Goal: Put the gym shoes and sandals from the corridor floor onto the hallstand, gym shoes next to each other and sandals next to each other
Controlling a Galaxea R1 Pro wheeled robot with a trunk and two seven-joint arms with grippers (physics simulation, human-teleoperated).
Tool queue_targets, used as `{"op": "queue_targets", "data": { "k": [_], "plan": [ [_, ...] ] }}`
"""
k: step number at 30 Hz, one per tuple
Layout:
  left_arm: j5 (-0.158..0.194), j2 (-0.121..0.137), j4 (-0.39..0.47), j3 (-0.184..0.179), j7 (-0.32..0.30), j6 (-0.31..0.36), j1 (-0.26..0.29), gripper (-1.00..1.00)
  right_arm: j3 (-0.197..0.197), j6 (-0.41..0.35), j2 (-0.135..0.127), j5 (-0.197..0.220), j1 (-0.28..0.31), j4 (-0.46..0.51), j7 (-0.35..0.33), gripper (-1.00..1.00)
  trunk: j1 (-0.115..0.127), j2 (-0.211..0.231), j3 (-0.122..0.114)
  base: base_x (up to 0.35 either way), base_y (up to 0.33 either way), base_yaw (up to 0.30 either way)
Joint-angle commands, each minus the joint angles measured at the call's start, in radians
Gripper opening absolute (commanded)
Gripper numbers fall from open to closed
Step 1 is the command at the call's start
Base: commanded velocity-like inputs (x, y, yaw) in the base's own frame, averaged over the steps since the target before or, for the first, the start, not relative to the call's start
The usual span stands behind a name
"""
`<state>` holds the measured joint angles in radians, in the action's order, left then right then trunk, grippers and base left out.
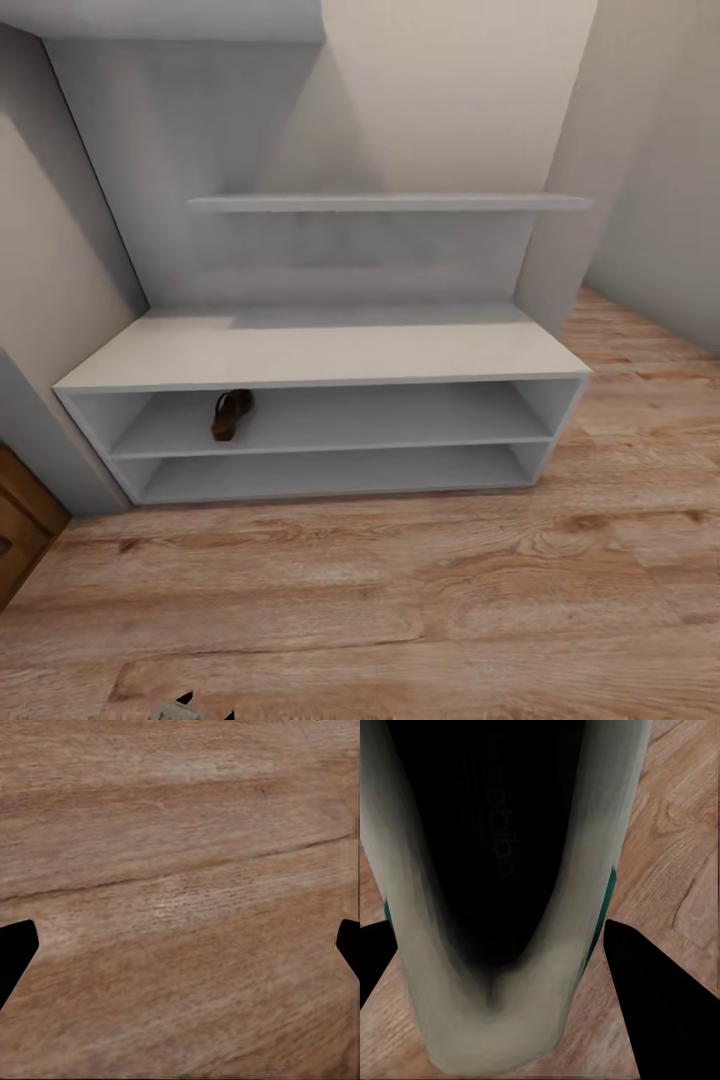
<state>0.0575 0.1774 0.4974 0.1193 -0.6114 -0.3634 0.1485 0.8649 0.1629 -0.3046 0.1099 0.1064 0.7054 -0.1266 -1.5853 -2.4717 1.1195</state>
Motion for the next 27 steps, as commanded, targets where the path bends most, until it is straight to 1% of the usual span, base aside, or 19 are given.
{"op": "queue_targets", "data": {
  "k": [1, 3, 7, 21, 27],
  "plan": [
    [0.009, 0.0, -0.001, 0.013, -0.009, 0.0, 0.0, 1.0, -0.001, 0.003, 0.0, 0.011, 0.001, -0.002, -0.01, -1.0, 0.001, 0.0, 0.001, -0.229, -0.144, 0.0],
    [0.012, -0.001, -0.001, 0.029, -0.01, -0.002, 0.0, 1.0, -0.004, 0.003, 0.001, 0.011, 0.001, -0.002, -0.01, -1.0, 0.001, 0.0, 0.001, -0.247, -0.16, 0.0],
    [0.013, -0.002, 0.0, 0.043, -0.01, -0.004, 0.0, 1.0, -0.006, 0.003, 0.001, 0.011, 0.001, -0.001, -0.01, -1.0, 0.001, 0.0, 0.001, -0.267, -0.178, 0.0],
    [0.014, -0.002, -0.002, 0.05, -0.011, -0.005, 0.0, 1.0, -0.007, 0.003, 0.001, 0.011, 0.001, -0.001, -0.01, -1.0, 0.001, 0.0, 0.001, -0.28, -0.184, 0.0],
    [0.014, -0.002, -0.002, 0.051, -0.011, -0.005, 0.001, 1.0, -0.007, 0.003, 0.001, 0.011, 0.001, 0.0, -0.01, -1.0, 0.001, 0.0, 0.001, -0.3, -0.084, 0.0]
  ]
}}
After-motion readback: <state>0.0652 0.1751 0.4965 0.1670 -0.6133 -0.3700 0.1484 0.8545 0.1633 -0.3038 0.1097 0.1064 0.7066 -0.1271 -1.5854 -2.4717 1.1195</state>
